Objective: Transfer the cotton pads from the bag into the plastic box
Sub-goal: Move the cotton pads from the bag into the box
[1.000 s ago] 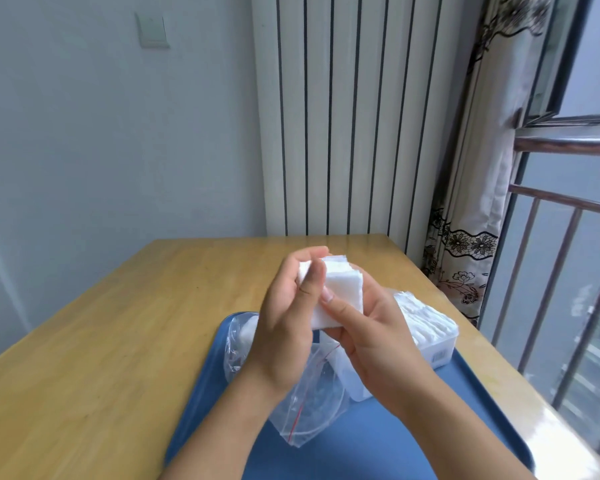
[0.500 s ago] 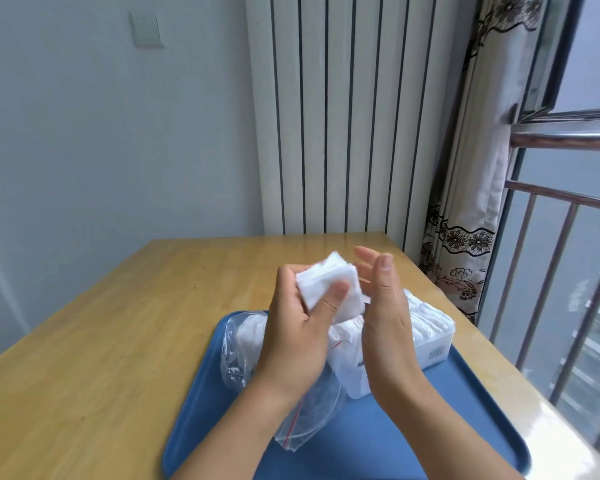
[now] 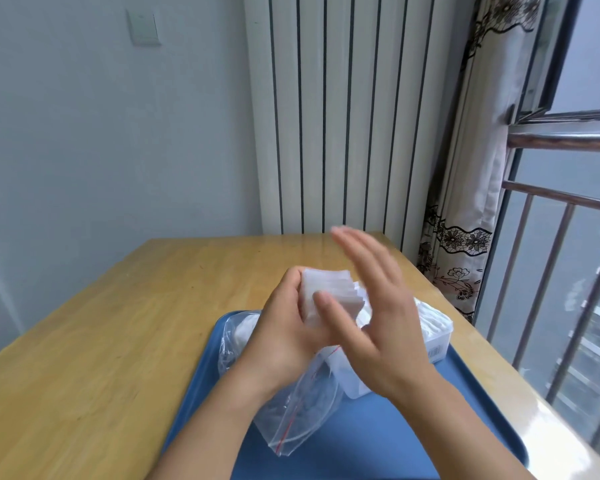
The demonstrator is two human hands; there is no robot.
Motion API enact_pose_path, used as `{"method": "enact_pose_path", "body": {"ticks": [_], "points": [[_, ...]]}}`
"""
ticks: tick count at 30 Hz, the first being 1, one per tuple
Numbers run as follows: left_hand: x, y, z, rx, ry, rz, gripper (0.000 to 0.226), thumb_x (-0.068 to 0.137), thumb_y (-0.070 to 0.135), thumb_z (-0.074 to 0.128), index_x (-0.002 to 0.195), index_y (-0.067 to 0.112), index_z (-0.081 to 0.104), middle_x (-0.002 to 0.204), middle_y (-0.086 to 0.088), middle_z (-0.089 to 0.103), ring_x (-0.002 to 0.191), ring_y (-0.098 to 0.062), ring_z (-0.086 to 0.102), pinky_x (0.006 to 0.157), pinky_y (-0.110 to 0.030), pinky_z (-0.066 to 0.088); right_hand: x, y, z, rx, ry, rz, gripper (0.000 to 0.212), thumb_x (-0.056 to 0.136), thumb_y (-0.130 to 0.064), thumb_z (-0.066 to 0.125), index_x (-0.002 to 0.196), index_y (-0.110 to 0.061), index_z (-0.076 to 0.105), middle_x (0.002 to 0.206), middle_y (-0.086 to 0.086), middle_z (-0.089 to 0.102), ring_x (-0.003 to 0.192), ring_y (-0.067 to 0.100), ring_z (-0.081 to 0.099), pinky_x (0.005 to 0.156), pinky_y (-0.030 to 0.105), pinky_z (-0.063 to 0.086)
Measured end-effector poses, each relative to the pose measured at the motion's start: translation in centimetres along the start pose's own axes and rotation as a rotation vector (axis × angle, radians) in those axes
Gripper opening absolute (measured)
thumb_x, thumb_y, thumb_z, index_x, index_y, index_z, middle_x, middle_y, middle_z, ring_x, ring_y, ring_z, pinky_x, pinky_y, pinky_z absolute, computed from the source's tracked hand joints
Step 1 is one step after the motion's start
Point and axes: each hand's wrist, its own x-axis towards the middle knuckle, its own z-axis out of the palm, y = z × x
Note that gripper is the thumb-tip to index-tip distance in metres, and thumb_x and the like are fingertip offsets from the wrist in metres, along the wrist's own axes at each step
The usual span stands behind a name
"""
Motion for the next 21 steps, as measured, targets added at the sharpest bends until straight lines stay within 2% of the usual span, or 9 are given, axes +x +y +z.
{"method": "enact_pose_path", "body": {"ticks": [2, 4, 6, 9, 11, 14, 16, 17, 21], "points": [[0.3, 0.0, 0.3, -0.116, 0.006, -0.040, 0.044, 0.063, 0.031, 0.073, 0.096, 0.011, 0.053, 0.080, -0.006, 0.062, 0.079, -0.021, 0.059, 0.072, -0.039, 0.052, -0.1, -0.1, -0.1, -0.112, -0.220, 0.017, 0.069, 0.090, -0.067, 0.051, 0.149, -0.029, 0.047, 0.154, -0.014, 0.044, 0.145, 0.002, 0.034, 0.115, 0.032, 0.036], [0.5, 0.5, 0.6, -0.262, 0.041, -0.110, 0.047, 0.052, 0.039, 0.068, 0.086, 0.013, 0.051, 0.071, -0.003, 0.056, 0.071, -0.017, 0.055, 0.068, -0.036, 0.050, -0.2, -0.1, 0.2, -0.154, -0.226, 0.004, 0.076, 0.089, -0.073, 0.046, 0.151, -0.028, 0.044, 0.156, -0.014, 0.041, 0.146, 0.000, 0.031, 0.117, 0.029, 0.033], [0.5, 0.5, 0.8, -0.223, 0.067, -0.090, 0.042, 0.058, 0.035, 0.071, 0.088, 0.012, 0.053, 0.072, -0.001, 0.060, 0.067, -0.014, 0.058, 0.061, -0.033, 0.053, -0.3, -0.1, 0.3, -0.200, -0.187, -0.038, 0.078, 0.090, -0.072, 0.044, 0.153, -0.026, 0.042, 0.160, -0.012, 0.036, 0.149, 0.003, 0.025, 0.120, 0.028, 0.028], [0.4, -0.3, 0.7, -0.127, 0.084, -0.058, 0.016, 0.091, 0.008, 0.064, 0.103, 0.007, 0.054, 0.086, -0.009, 0.062, 0.075, -0.016, 0.058, 0.064, -0.032, 0.055, -0.2, 0.3, 0.0, -0.165, -0.333, 0.036, 0.078, 0.089, -0.078, 0.040, 0.154, -0.034, 0.038, 0.163, -0.021, 0.026, 0.151, -0.004, 0.014, 0.122, 0.035, 0.025], [0.3, -0.7, 0.4, -0.044, 0.089, -0.040, 0.025, 0.089, 0.005, 0.069, 0.109, 0.009, 0.055, 0.094, -0.014, 0.068, 0.079, -0.017, 0.064, 0.070, -0.036, 0.059, -0.2, 0.5, -0.1, -0.133, -0.374, 0.043, 0.080, 0.087, -0.081, 0.035, 0.154, -0.037, 0.036, 0.164, -0.024, 0.019, 0.152, -0.005, 0.005, 0.123, 0.038, 0.023], [0.0, -0.5, 0.2, 0.067, 0.100, 0.009, 0.042, 0.070, 0.015, 0.081, 0.106, 0.015, 0.060, 0.097, -0.011, 0.073, 0.085, -0.024, 0.073, 0.073, -0.047, 0.061, 0.1, 0.3, -0.4, -0.064, -0.228, -0.043, 0.080, 0.092, -0.071, 0.042, 0.158, -0.027, 0.030, 0.166, -0.015, 0.019, 0.154, 0.005, 0.009, 0.123, 0.040, 0.025], [-0.1, -0.3, 0.2, 0.134, 0.120, -0.002, 0.046, 0.062, 0.026, 0.083, 0.102, 0.019, 0.062, 0.093, -0.003, 0.075, 0.087, -0.027, 0.074, 0.073, -0.048, 0.062, 0.3, 0.0, -0.8, -0.007, -0.060, -0.069, 0.081, 0.093, -0.060, 0.051, 0.159, -0.018, 0.027, 0.165, -0.008, 0.027, 0.153, 0.009, 0.020, 0.122, 0.034, 0.026], [-0.1, -0.1, 0.2, 0.155, 0.128, -0.007, 0.046, 0.060, 0.029, 0.082, 0.100, 0.020, 0.062, 0.091, -0.001, 0.075, 0.085, -0.027, 0.073, 0.072, -0.047, 0.063, 0.4, 0.0, -0.9, -0.014, -0.058, -0.072, 0.082, 0.093, -0.059, 0.052, 0.159, -0.017, 0.027, 0.164, -0.008, 0.029, 0.152, 0.008, 0.022, 0.122, 0.032, 0.025], [0.2, -0.3, 0.4, 0.065, 0.138, -0.008, 0.040, 0.065, 0.020, 0.077, 0.095, 0.007, 0.054, 0.077, 0.001, 0.064, 0.071, -0.018, 0.059, 0.061, -0.035, 0.054, -0.3, 0.4, 0.1, -0.045, -0.387, 0.081, 0.082, 0.088, -0.073, 0.050, 0.157, -0.037, 0.027, 0.163, -0.023, 0.022, 0.149, -0.008, 0.015, 0.122, 0.030, 0.025]]}}
